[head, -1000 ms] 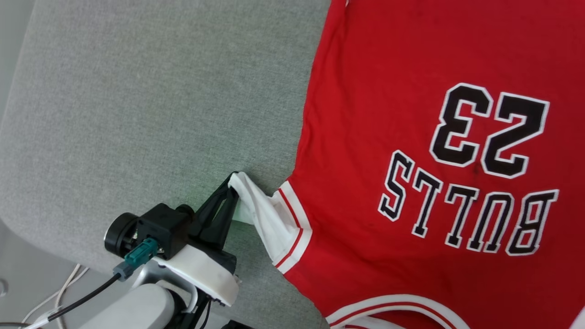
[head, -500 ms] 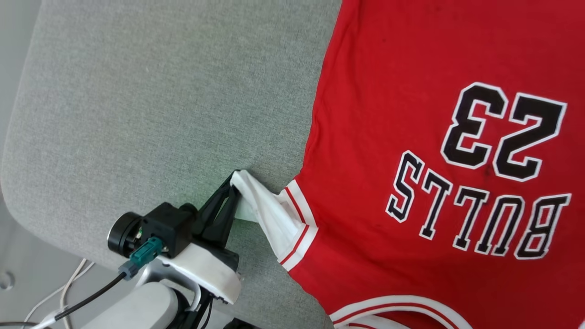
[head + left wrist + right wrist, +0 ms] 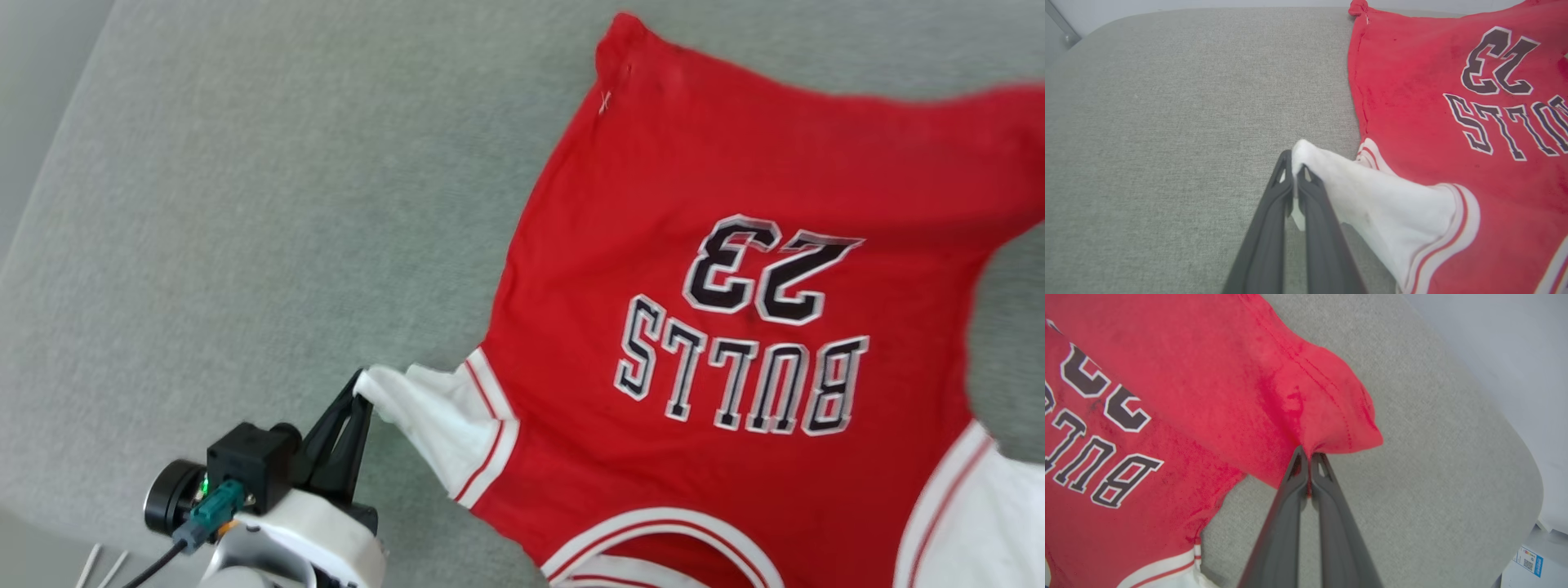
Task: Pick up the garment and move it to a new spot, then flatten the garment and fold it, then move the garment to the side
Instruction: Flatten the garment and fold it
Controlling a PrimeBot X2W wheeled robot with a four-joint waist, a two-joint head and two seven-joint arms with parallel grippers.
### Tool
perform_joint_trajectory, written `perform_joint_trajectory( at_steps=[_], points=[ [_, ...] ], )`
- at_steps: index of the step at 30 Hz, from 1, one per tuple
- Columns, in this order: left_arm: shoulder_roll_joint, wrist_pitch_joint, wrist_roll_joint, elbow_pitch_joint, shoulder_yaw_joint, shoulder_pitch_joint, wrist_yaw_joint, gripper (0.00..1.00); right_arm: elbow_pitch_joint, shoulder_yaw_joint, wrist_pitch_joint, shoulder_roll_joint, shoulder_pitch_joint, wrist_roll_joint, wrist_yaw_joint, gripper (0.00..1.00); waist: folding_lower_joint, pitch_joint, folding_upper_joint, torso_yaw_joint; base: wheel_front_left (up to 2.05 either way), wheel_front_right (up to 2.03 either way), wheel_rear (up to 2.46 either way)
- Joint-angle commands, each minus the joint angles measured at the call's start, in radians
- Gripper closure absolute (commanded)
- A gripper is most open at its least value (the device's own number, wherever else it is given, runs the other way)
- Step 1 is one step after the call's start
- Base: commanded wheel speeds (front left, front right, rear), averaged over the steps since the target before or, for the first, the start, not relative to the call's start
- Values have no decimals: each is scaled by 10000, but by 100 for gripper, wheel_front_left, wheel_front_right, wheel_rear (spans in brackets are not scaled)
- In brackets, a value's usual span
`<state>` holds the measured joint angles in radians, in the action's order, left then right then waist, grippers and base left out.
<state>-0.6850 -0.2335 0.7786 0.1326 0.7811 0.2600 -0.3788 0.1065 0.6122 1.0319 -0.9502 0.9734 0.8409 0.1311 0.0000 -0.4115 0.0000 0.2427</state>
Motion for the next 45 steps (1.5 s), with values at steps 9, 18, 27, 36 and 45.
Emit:
perform_joint_trajectory(
  at_steps=[9,18,27,36,45],
  points=[
    [-529,-97,269,336,-253,-976,-478,100,-1392,33,-1647,-2165,-4054,1222,-9,100,0,1199,0,-1335,0,0,0],
    [-821,-151,403,554,-458,-1434,-689,100,-740,-596,-3497,-2299,-8671,2492,-9,100,0,1398,0,-1748,0,0,0],
    [-813,-105,371,558,-441,-1389,-717,100,-1058,-1882,-4074,-2010,-9902,1942,-7,0,0,1385,0,-1840,0,0,0],
    [-688,3,229,529,-298,-1024,-578,100,-2286,-3541,-3302,-2064,-8309,1120,-9,0,0,1205,0,-1580,0,0,0],
    [-269,164,-86,326,-15,-176,-230,100,-2699,-2427,-1026,-1449,-5037,174,-9,0,0,495,0,-909,0,0,0]
  ],
)
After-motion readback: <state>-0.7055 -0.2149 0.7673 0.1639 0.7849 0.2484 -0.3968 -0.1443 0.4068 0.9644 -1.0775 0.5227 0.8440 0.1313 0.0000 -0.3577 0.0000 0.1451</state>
